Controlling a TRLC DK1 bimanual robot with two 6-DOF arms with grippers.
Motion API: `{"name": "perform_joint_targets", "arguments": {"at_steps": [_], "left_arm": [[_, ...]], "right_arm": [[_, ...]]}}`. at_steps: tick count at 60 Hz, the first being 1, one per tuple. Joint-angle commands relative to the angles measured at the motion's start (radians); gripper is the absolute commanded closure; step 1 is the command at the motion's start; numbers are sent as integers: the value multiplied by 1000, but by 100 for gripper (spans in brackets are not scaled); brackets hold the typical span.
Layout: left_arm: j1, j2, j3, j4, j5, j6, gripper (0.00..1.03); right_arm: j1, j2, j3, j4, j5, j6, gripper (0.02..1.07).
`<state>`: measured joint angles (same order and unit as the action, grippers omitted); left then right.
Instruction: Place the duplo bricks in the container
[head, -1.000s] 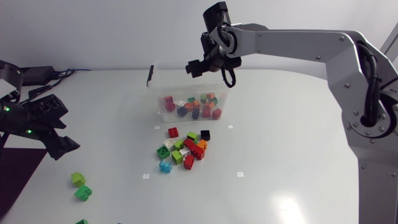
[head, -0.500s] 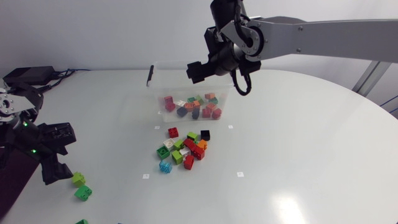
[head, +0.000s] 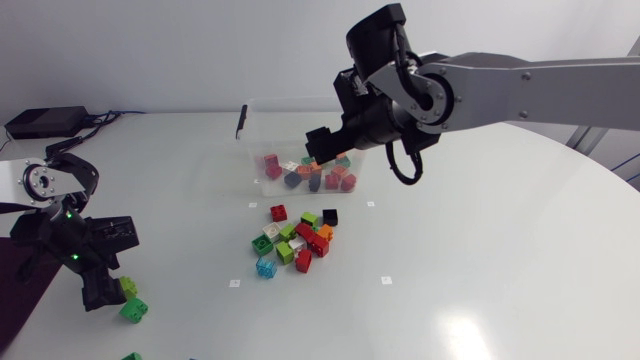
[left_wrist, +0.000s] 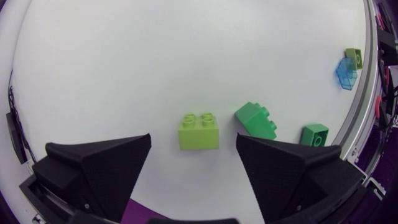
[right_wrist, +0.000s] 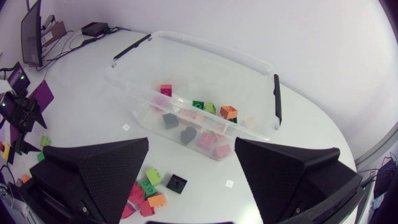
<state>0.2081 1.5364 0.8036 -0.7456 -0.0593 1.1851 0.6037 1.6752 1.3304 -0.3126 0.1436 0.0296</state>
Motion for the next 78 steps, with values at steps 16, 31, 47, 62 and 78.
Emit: {"name": "perform_joint_targets", "arguments": {"at_steps": [16, 31, 47, 62, 78], "left_arm": [[-4, 88, -27, 68, -5, -21, 50], [-15, 94, -35, 83, 4, -32, 81], [-44, -13, -21, 32, 61, -45, 81], [-72, -94, 11, 17, 115, -101, 81], [-73, -127, 8, 8, 122, -111, 82]], "right_arm": [[56, -46, -165, -6, 8, 26, 7], [54, 58, -125, -105, 19, 145, 7], [51, 222, -2, -221, 42, 305, 10], [34, 357, 119, -275, 42, 371, 19], [21, 454, 191, -319, 42, 408, 19]]}}
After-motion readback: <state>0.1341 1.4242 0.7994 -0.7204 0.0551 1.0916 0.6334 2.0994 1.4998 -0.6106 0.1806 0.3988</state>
